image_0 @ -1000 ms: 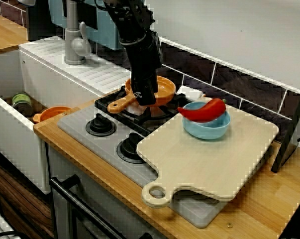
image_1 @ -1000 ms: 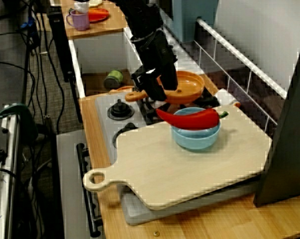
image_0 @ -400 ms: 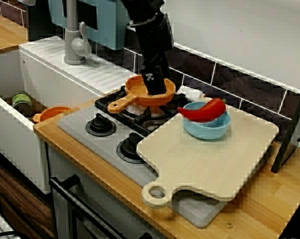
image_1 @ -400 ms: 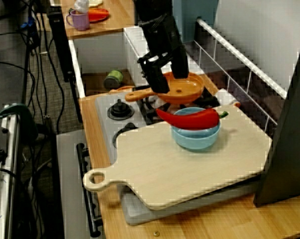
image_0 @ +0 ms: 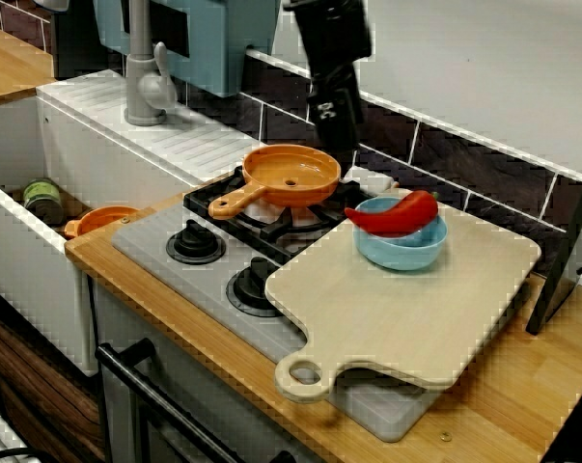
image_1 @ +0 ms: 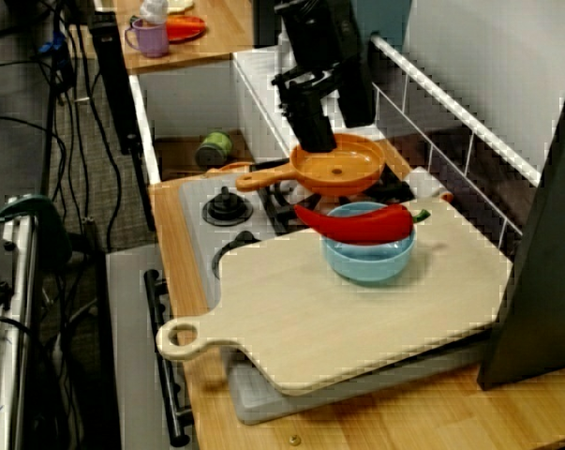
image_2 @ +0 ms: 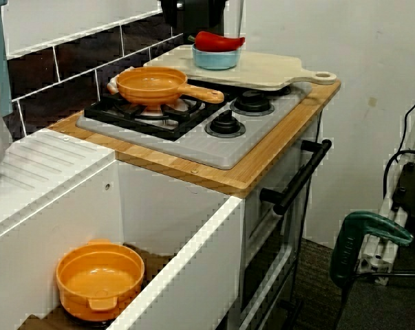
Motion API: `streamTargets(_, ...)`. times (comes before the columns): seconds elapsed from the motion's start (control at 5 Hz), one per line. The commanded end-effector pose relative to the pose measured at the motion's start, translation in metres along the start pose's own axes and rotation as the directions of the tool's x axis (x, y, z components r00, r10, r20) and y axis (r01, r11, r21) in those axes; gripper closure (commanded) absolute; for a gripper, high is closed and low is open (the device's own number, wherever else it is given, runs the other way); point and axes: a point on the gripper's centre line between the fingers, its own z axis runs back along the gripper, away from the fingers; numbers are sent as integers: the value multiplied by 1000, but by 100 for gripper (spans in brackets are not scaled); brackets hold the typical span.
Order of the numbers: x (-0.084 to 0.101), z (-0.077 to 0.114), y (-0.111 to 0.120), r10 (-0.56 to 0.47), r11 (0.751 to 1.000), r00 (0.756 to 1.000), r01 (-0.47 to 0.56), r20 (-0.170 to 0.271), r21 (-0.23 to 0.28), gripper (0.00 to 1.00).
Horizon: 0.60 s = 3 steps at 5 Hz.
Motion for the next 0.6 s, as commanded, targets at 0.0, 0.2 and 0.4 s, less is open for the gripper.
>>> streamTargets(0.0,50,14,-6,234,945,972,-232,20,233,0)
streamTargets(0.2,67,7,-10,273,928,962,-265,5,262,0)
streamTargets(0.4,74,0,-13,293,922,956,-282,-4,265,0)
